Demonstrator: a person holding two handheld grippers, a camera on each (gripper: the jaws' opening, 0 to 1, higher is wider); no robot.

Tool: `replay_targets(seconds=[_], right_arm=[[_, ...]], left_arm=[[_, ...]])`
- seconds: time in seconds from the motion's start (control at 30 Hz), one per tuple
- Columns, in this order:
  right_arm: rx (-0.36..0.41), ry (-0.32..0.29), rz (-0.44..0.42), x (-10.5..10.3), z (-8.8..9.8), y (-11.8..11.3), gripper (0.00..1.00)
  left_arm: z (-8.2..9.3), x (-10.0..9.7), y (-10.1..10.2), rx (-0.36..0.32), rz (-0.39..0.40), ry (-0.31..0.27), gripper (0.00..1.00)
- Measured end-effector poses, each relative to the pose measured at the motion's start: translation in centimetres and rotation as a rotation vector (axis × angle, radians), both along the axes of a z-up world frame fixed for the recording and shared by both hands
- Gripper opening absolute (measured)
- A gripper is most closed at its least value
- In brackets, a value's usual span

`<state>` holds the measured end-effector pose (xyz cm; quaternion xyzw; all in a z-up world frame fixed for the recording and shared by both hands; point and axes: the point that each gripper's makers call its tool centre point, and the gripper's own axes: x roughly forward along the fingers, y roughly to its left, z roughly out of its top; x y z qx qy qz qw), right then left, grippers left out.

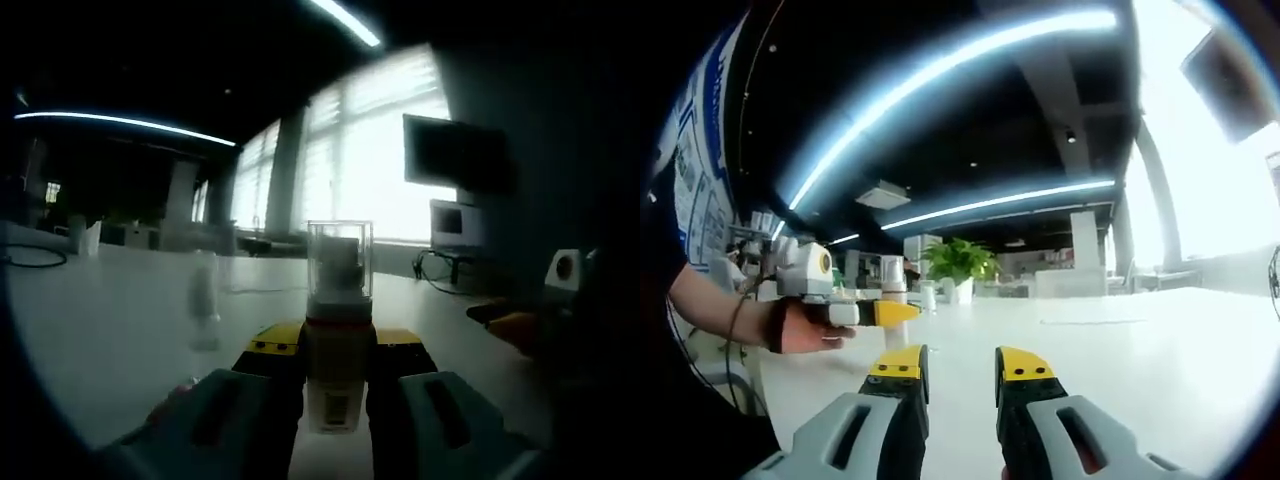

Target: Clamp pump bottle remove cover press pump head put on cover

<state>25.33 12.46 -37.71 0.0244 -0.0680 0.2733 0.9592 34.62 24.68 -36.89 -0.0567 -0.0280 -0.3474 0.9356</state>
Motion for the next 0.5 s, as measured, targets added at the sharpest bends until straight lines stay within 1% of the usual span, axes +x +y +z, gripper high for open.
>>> replay_targets(seconds=[0.1,0.17,0.3,0.4,0.5], right_arm=[[-0.001,-0.001,0.001,0.0,0.0,-0.1,0.2],[0.002,-0.001,0.001,0.1,0.0,-0.1,0.2],[0.006,-0.003,0.0,0.1,0.1,-0.2,0.2],[0.025,-0.003,-0.004,0.0,0.3,-0.4,0.2],[0.034,-0.006,-0.008,-0.1,0.4,-0.4,0.19]], left_arm=[[0.1,0.8,-0.2,-0.004,0.027,-0.008,0.14],[0.1,1.4,-0.6,-0.004,0.03,-0.013,0.14],[-0.5,2.1,-1.6,0.035,0.028,-0.01,0.14],[-0.6,2.8,-1.9,0.022,0.036,0.002,0.14],[-0.4,3.7,-2.1,0.022,0.044,-0.002,0.14]])
